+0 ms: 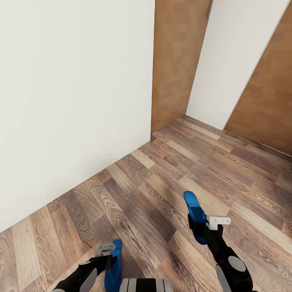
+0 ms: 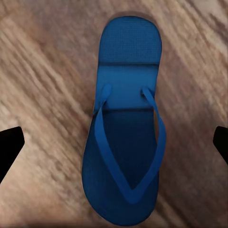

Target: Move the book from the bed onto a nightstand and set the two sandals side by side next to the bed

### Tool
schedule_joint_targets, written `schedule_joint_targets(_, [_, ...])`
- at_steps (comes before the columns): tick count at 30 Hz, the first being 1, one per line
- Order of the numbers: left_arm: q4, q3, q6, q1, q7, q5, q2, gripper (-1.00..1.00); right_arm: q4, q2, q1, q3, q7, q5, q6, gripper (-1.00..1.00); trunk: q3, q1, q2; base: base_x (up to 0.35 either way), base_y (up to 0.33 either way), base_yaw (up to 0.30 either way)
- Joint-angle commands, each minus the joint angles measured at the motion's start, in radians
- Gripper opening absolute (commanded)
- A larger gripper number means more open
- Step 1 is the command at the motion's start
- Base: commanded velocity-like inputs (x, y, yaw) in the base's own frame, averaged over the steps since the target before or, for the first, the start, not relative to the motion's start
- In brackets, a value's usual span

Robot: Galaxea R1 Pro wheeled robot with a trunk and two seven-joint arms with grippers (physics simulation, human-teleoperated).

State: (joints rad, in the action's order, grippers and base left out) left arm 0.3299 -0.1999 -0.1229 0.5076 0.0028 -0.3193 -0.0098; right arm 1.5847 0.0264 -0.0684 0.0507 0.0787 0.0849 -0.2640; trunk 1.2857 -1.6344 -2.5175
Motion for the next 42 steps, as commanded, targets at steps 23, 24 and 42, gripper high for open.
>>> schedule_joint_targets(23, [0.005,-0.006,-0.003,0.001,0.000,-0.007,-0.002,1.00,0.001,0.001,-0.001,0.006,0.009,0.009,-0.004,-1.00,0.032,-0.003,-0.002,0.000,0.000,0.000])
schedule_joint_targets(24, [0.006,-0.006,-0.003,0.001,-0.001,-0.007,-0.002,1.00,0.001,0.001,-0.001,0.006,0.009,0.009,-0.004,-1.00,0.032,-0.003,-0.002,0.000,0.000,0.000])
schedule_joint_targets(42, [0.040,-0.004,0.013,0.003,0.000,-0.006,-0.014,1.00,0.001,0.001,-0.001,0.005,0.009,0.003,-0.004,-1.00,0.055,-0.006,-0.004,0.000,0.000,0.000])
